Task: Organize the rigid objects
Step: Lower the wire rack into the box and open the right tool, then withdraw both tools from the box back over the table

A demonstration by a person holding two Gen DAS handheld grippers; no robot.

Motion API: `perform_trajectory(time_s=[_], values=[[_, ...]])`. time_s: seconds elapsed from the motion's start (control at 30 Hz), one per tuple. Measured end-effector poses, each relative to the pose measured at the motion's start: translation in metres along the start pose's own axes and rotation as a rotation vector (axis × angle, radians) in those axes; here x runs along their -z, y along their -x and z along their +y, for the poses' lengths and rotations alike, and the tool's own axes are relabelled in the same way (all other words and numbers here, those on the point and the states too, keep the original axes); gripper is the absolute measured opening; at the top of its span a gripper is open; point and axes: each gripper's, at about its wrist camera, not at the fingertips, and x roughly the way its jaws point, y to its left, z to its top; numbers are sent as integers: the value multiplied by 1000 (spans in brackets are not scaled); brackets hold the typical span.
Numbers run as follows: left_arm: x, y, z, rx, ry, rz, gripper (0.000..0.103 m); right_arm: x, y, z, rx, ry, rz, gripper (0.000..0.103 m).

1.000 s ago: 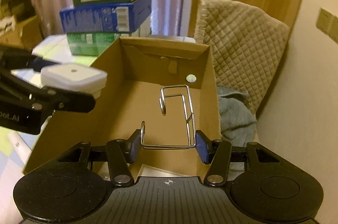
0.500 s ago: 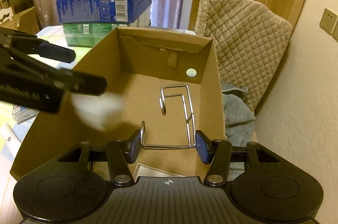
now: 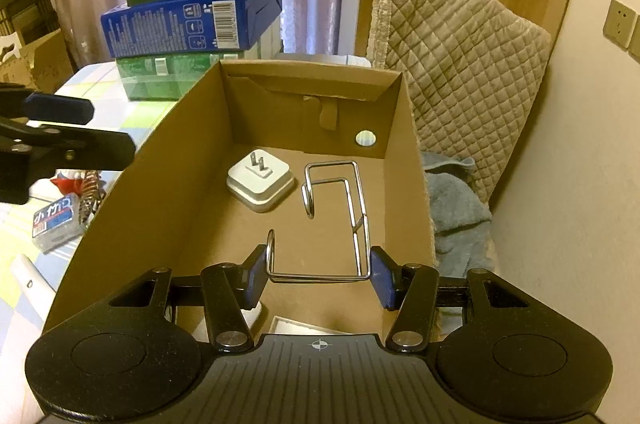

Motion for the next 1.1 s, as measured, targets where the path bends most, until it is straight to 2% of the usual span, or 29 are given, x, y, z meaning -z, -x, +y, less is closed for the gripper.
perform_trajectory(time_s=[0.13, 0.2, 0.3, 0.67, 0.83, 1.1], values=[[4, 6, 4, -7, 6, -6, 76, -5, -5, 2, -3, -9, -8, 50], [6, 9, 8, -9, 16, -9, 76, -8, -5, 1, -23, -24, -52, 51], [11, 17, 14, -19, 34, -13, 76, -11, 1, -6, -24, -95, -90, 74], [41, 70, 38, -72, 115, -28, 76, -4, 56, 10, -7, -140, -140, 74], [58, 105, 43, -98, 158, -37, 76, 3, 87, 36, -34, -144, -160, 74], [85, 153, 50, -131, 170, -43, 76, 8, 124, 79, -84, -134, -189, 75]])
